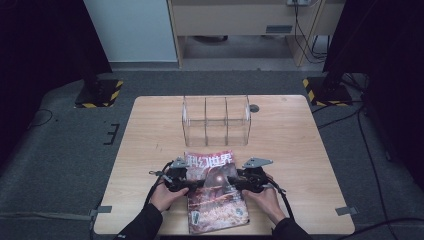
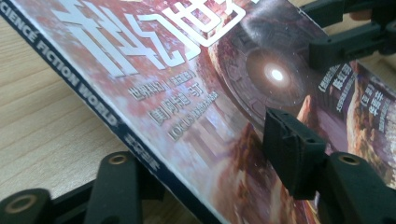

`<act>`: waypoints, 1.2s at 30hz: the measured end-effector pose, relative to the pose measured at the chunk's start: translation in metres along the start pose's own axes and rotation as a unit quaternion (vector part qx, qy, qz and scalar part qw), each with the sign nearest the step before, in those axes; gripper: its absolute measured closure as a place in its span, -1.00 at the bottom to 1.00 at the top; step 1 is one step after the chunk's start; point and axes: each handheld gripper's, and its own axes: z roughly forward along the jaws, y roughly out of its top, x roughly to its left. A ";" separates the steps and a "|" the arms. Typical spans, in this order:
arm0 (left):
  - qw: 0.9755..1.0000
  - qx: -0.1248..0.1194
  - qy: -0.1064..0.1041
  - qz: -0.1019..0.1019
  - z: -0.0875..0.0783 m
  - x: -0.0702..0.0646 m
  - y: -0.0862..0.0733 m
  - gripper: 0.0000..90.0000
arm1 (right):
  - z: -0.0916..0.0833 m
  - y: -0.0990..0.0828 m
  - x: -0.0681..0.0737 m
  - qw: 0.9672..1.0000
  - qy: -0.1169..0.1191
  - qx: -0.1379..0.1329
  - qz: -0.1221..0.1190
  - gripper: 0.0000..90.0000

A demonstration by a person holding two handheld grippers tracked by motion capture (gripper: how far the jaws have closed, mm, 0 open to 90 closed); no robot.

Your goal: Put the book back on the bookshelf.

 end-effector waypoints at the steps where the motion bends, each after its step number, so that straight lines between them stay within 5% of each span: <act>1: 1.000 0.000 0.000 -0.002 0.000 0.000 0.000 0.01 | 0.000 0.000 0.000 1.000 0.003 0.000 0.002 0.12; 12: 0.999 -0.001 -0.012 -0.037 -0.003 -0.002 0.003 0.44 | 0.000 0.000 -0.002 1.000 0.009 0.005 0.014 0.02; 20: 0.999 0.000 -0.005 -0.051 -0.006 -0.006 0.010 0.56 | -0.009 0.001 -0.006 1.000 0.010 0.005 0.016 -0.12; 31: 0.997 -0.024 -0.015 -0.069 -0.017 -0.012 0.023 0.72 | -0.035 0.000 -0.039 0.998 -0.054 0.004 0.025 -0.46; 36: 0.997 -0.032 -0.018 -0.068 -0.024 -0.015 0.029 0.78 | -0.046 -0.007 -0.055 0.996 -0.079 0.031 0.022 -0.60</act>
